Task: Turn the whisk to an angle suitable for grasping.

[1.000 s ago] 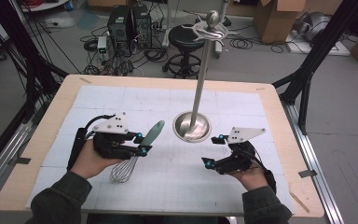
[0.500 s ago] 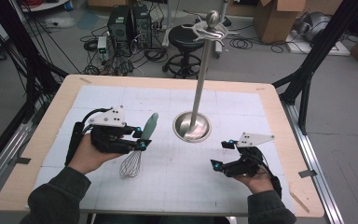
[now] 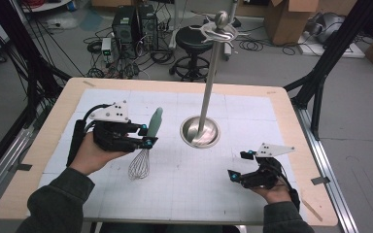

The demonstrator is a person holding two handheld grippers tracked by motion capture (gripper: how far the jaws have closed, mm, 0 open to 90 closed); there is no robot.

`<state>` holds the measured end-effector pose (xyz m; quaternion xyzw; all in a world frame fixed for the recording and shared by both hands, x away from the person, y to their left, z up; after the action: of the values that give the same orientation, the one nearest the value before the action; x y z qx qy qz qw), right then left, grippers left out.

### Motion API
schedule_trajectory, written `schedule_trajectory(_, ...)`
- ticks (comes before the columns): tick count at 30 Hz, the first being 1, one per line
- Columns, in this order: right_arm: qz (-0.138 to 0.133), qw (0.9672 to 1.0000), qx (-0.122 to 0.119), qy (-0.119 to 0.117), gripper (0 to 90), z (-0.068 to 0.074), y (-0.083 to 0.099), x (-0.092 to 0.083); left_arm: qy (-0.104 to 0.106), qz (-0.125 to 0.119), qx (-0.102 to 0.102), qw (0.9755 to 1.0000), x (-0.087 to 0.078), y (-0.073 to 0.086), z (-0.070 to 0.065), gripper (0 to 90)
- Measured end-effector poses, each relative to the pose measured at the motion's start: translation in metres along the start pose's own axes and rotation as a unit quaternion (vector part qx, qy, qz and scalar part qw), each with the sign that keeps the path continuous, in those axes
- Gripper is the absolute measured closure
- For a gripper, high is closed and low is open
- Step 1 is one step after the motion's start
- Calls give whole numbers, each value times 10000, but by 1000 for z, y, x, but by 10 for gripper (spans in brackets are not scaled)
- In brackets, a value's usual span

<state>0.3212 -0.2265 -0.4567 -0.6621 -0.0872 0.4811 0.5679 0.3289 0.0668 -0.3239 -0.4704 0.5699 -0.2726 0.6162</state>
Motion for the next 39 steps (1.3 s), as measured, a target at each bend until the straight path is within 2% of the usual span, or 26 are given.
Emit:
schedule_trajectory(3, -20, 10000, 77, 16, 96, -2, 1, 1, -6, -41, -18, 10000, -1, -3, 1, 688)
schedule_trajectory(17, -83, 9998, 79, 142, 92, -5, 1, -3, -52, -77, -13, 10000, 1, -20, 9, 688)
schedule_trajectory(20, -104, 9996, 84, 263, 16, -6, 1, -4, -43, -109, 2, 9999, 2, -27, 9, 687)
schedule_trajectory(26, -149, 9993, 52, 349, 6, -7, -1, -5, -85, -177, -22, 9998, 3, -36, 13, 688)
schedule_trajectory(31, -164, 9992, 46, 374, 6, -7, -1, -6, -147, -123, -36, 9998, 5, -39, 15, 688)
schedule_trajectory(39, -225, 9990, 41, 392, 6, -9, -2, -8, -168, -104, 14, 9998, 9, -53, 22, 688)
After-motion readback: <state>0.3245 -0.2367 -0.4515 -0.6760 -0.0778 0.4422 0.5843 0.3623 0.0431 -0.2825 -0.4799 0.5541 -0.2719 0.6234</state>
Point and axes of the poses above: each handheld gripper's, and its own axes: x roughly forward along the jaws, y roughly out of its underside, z roughly to its left, the point moved 9 cm from there along x, roughly forward along the jaws, and after that the axes turned 5 degrees about y, right-handed, at the moved point
